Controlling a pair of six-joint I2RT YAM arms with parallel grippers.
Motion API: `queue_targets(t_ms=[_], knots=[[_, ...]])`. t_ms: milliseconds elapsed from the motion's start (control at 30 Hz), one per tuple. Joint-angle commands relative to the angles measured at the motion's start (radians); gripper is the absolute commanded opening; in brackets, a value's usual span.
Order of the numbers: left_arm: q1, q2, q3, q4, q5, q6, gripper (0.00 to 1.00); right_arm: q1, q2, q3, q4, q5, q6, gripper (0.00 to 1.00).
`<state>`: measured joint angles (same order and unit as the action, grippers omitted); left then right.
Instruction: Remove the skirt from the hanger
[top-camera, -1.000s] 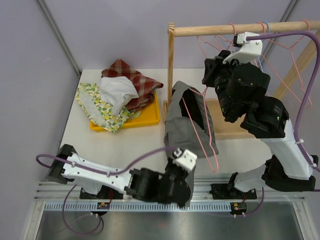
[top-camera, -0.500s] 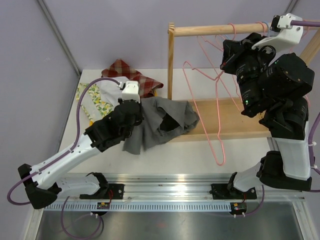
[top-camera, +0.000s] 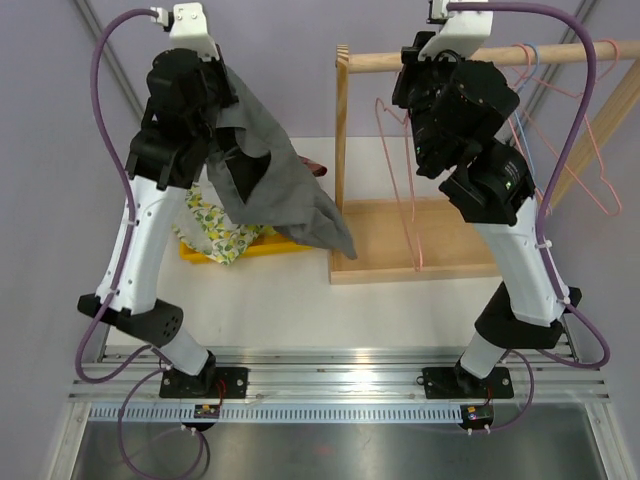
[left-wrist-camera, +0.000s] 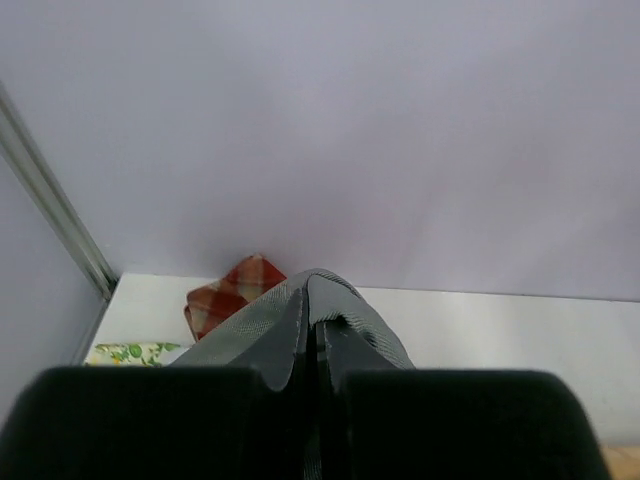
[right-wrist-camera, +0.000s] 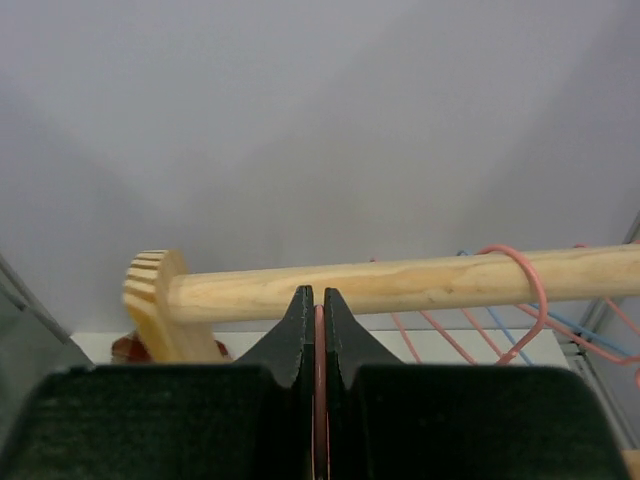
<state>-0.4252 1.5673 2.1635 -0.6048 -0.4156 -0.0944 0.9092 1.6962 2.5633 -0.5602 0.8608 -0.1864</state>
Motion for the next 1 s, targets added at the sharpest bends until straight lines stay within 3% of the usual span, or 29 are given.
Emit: queue_targets(t_ms=[0,67,167,300,400,533,567,667,700,733,867,967], knots=[[0.096,0.097,0.122,-0.062,0.107,0.056,0.00,-0.143,-0.003,0.028,-0.070,-0.147,0.039,0.00],[0.146,0.115,0.107,-0.053,0.144,0.021,0.00,-0.202,-0.006,0.009,-0.078,-0.225,0.105,0.00],[0.245,0.119,-0.036,0.026,0.233,-0.051,0.00,-0.291,0.000,-0.012,-0.043,-0.290,0.137,0.00],[0.310,0.143,-0.218,0.105,0.290,-0.122,0.02,-0.352,0.106,0.131,-0.076,-0.361,0.168,0.00],[0.312,0.161,-0.326,0.135,0.311,-0.156,0.14,-0.380,0.138,0.132,-0.050,-0.416,0.218,0.00],[0.312,0.142,-0.435,0.169,0.340,-0.188,0.42,-0.386,0.178,0.136,-0.023,-0.447,0.245,0.00],[0.312,0.125,-0.459,0.177,0.343,-0.192,0.57,-0.388,0.186,0.136,-0.024,-0.445,0.252,0.00],[0.312,0.109,-0.456,0.171,0.350,-0.185,0.80,-0.388,0.198,0.118,-0.027,-0.445,0.280,0.00],[0.312,0.102,-0.447,0.163,0.351,-0.180,0.94,-0.388,0.188,0.085,-0.026,-0.445,0.291,0.00],[0.312,0.096,-0.439,0.155,0.348,-0.177,0.98,-0.388,0.180,0.063,-0.023,-0.445,0.307,0.00],[0.312,0.065,-0.429,0.138,0.340,-0.165,0.99,-0.388,0.138,-0.050,-0.004,-0.442,0.332,0.07],[0.312,0.043,-0.432,0.135,0.353,-0.169,0.99,-0.388,0.131,-0.061,-0.020,-0.437,0.340,0.22]])
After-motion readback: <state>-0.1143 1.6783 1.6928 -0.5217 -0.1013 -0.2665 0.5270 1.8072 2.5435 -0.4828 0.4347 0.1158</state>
